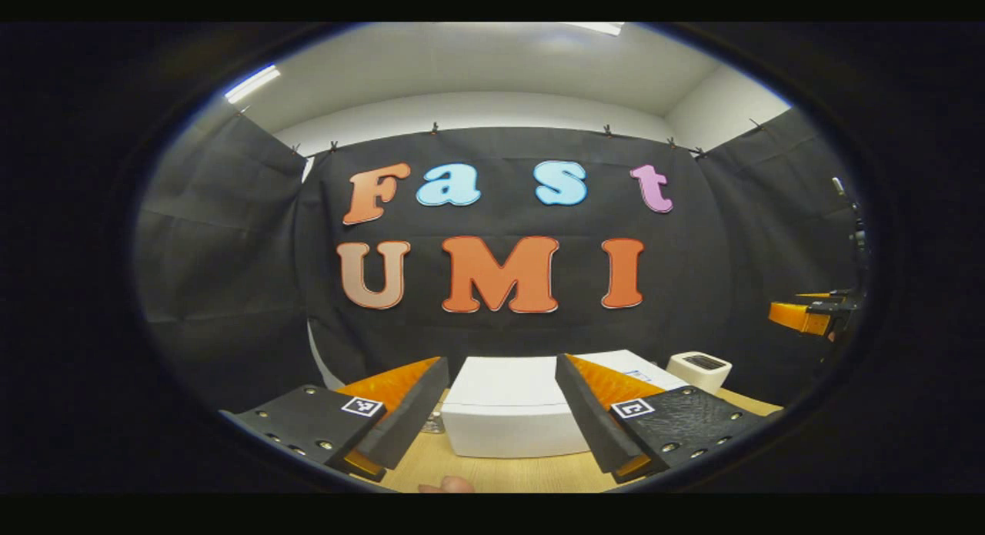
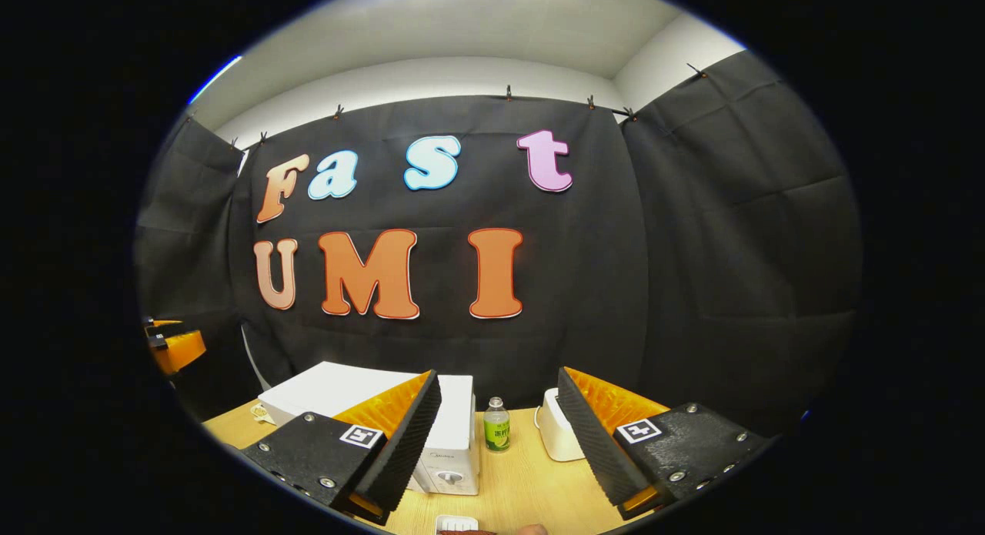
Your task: Open the microwave oven with the left hand, put the food in, and close the microwave oven.
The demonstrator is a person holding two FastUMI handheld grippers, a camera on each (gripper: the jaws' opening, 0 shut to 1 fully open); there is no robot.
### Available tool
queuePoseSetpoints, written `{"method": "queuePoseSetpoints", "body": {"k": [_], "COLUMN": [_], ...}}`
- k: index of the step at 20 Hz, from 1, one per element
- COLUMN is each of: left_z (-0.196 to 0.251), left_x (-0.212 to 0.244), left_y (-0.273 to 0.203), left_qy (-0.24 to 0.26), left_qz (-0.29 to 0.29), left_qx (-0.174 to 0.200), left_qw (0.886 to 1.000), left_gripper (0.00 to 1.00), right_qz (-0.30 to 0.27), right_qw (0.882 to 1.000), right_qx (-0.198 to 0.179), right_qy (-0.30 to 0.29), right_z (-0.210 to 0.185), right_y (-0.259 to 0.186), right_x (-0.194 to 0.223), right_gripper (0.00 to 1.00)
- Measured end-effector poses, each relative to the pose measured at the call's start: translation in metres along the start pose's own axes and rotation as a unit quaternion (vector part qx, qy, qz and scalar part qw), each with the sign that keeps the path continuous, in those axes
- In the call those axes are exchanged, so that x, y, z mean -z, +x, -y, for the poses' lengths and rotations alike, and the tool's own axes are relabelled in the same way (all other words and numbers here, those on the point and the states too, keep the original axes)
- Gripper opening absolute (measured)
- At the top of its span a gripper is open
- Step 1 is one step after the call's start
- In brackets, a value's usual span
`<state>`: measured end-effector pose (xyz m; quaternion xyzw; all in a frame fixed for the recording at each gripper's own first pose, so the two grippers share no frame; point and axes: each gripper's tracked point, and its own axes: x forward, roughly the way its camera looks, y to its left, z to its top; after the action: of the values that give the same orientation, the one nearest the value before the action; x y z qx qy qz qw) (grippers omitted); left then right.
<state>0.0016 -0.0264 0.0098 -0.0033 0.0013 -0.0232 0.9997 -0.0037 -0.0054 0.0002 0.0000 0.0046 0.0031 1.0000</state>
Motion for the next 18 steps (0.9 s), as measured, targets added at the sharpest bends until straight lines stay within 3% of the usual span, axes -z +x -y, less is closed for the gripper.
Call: {"method": "queuePoseSetpoints", "body": {"k": [2, 4, 13, 14, 18], "left_z": [0.005, 0.01, 0.05, 0.057, 0.08], "left_x": [0.001, 0.005, 0.05, 0.057, 0.08], "left_y": [0.0, 0.0, 0.003, 0.004, 0.008], "left_qy": [-0.005, -0.009, -0.026, -0.026, -0.035], "left_qz": [-0.001, 0.0, -0.015, -0.015, -0.016], "left_qx": [0.003, 0.006, 0.041, 0.046, 0.065], "left_qw": [1.0, 1.0, 0.999, 0.998, 0.997], "left_gripper": [0.95, 0.91, 0.91, 0.87, 0.91], "right_qz": [0.002, 0.002, -0.001, -0.002, -0.003], "right_qw": [1.0, 1.0, 1.0, 1.0, 1.0], "right_qx": [0.007, 0.003, -0.003, -0.003, 0.002], "right_qy": [-0.007, -0.004, -0.004, -0.004, 0.0], "right_z": [0.002, 0.0, 0.001, 0.001, 0.003], "right_y": [0.0, -0.002, -0.003, -0.003, -0.004], "right_x": [-0.002, -0.003, 0.0, 0.0, 0.001], "right_gripper": [0.95, 0.95, 0.95, 0.95, 0.95]}}
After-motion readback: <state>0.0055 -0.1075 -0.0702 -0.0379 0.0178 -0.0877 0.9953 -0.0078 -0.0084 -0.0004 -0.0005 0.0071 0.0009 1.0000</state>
